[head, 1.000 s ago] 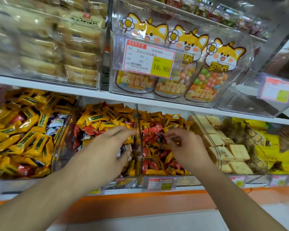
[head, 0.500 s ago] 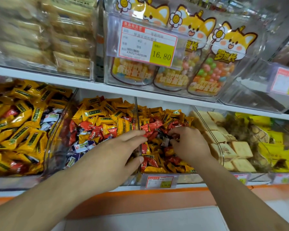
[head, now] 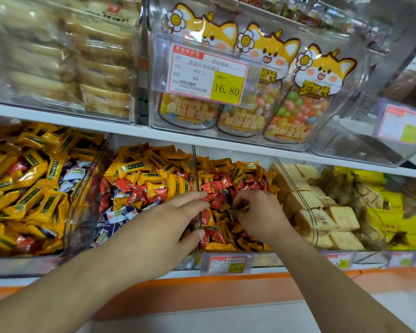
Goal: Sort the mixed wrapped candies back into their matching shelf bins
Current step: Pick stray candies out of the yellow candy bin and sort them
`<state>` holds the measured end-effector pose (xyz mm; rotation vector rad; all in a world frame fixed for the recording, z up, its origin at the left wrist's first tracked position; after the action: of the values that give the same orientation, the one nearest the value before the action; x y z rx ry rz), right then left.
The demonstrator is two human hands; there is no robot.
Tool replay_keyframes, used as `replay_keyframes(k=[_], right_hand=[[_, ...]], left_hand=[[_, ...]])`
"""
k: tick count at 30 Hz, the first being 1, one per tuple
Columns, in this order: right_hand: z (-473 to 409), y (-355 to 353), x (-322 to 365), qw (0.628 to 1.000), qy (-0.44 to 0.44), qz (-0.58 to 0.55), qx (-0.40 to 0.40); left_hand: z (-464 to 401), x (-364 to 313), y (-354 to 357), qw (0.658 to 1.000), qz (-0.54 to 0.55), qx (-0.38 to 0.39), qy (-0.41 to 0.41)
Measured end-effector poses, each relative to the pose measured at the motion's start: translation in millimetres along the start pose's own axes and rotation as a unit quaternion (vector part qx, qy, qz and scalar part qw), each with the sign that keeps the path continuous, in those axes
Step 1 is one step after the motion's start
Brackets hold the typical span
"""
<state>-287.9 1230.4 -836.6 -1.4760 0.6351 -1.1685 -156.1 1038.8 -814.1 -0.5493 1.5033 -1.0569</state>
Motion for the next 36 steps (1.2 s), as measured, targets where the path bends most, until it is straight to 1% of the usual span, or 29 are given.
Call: replay_keyframes(k=[5, 7, 9, 11, 14, 17, 20, 22, 24, 26, 28, 30, 31, 33, 34, 36], right_hand=[[1, -3, 0, 1.000, -0.003, -0.005, 0.001], [4, -9, -2, 1.000, -0.011, -0.021, -0.018], [9, -18, -5, 0.998, -0.013, -0.052, -0.034], [16, -29, -7, 0.993, -0.006, -0.113, -0.036], [28, -45, 7, 0.975, -0.016, -0.221, -0.024], [43, -52, 41, 0.943, -0.050, -0.328, 0.006], [51, -44, 71, 0.923, -0.090, -0.370, 0.047], [52, -39, 79, 0.913, -0.102, -0.390, 0.070], [50, -40, 75, 0.916, -0.096, -0.384, 0.065], [43, -43, 56, 0.938, -0.071, -0.340, 0.016], [35, -43, 31, 0.960, -0.034, -0.274, -0.041], [27, -38, 10, 0.971, -0.012, -0.228, -0.066], [24, -35, 5, 0.976, -0.012, -0.208, -0.065], [17, -28, 4, 0.983, -0.030, -0.176, -0.041], [13, -24, 6, 0.985, -0.043, -0.165, -0.026], [6, -15, 9, 0.989, -0.062, -0.137, 0.003]], left_hand=[[1, 0, -1, 1.000, -0.006, 0.006, 0.001], [1, -1, -3, 1.000, -0.010, 0.007, 0.003], [1, -1, -4, 1.000, -0.009, 0.002, 0.003], [0, -1, -5, 1.000, 0.000, -0.013, 0.005], [0, -1, -11, 0.998, 0.016, -0.062, 0.009], [4, -1, -19, 0.991, 0.076, -0.110, 0.004], [9, -1, -25, 0.980, 0.160, -0.119, 0.000], [14, 2, -30, 0.976, 0.175, -0.131, -0.017], [18, 9, -37, 0.975, 0.153, -0.151, -0.052], [21, 19, -42, 0.974, 0.126, -0.158, -0.098], [20, 27, -42, 0.976, 0.079, -0.148, -0.141], [18, 29, -37, 0.979, 0.012, -0.127, -0.157], [17, 26, -35, 0.982, -0.011, -0.121, -0.144], [12, 15, -28, 0.991, -0.031, -0.103, -0.078], [9, 8, -23, 0.995, -0.034, -0.084, -0.045], [3, 1, -12, 0.999, -0.033, -0.040, -0.013]])
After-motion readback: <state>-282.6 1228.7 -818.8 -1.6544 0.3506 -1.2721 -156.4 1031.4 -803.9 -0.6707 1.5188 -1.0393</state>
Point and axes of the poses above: each hand's wrist, its own z-axis away from the middle knuckle, its own y-axis out of the palm, x = y × z, the point moved 5 cm from there along -z, towards the middle knuckle, and after that the axes turned 12 degrees about x, right-handed, at the moved point
